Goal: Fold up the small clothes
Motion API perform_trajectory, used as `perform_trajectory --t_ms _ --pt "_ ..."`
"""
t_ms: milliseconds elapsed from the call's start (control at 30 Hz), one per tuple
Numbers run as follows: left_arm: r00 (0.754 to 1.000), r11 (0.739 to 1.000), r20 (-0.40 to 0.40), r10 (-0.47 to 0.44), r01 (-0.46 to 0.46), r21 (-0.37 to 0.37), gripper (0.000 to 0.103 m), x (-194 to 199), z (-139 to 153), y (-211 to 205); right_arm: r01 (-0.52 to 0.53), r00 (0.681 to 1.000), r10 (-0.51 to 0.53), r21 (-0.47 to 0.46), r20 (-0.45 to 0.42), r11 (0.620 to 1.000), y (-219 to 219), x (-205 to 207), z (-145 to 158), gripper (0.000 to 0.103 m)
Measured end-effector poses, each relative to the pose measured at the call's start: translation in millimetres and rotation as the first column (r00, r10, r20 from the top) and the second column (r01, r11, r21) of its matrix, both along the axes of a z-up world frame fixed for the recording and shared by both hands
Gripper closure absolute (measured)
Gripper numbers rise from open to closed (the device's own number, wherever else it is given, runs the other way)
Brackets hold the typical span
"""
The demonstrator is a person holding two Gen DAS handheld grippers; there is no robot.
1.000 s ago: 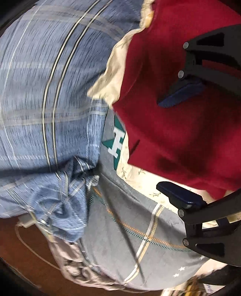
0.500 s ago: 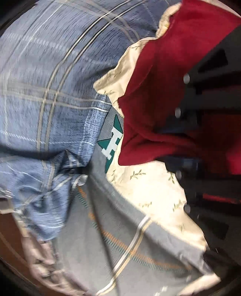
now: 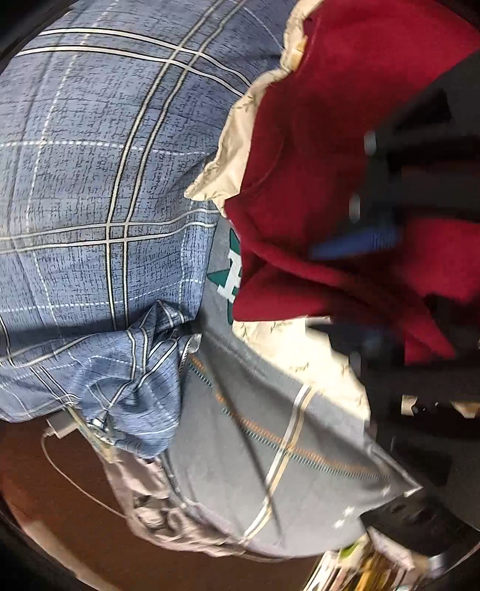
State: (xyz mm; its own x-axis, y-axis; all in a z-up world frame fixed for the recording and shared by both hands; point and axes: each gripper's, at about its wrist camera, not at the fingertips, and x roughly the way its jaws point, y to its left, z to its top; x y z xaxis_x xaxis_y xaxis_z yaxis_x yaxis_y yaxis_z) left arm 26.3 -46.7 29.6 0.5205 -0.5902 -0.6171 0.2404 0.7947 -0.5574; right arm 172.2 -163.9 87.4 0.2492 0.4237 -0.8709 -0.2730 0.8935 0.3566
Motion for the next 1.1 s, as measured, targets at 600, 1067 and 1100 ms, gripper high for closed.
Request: perform_trajectory --t_ms 600,1067,1100 --pt "0.998 0.991 0.036 0.054 -0.058 0.116 0.032 -10.3 5.7 4.6 -0.011 0.993 0.021 -0.082 0.116 0.997 -10.9 -12.4 4.2 0.088" --pt "0.987 0.991 0.123 -0.105 0.093 0.098 0.088 -35.3 43.5 -49.7 0.062 0.986 -0.068 0.041 0.152 0.997 -77.8 -28.0 35.9 0.089" --pt "0.982 0.988 0.144 -0.12 0.104 0.114 0.088 -39.6 51.4 -56.5 0.068 0.984 -0.074 0.041 0.162 0.997 -86.1 -30.8 40.8 0.089"
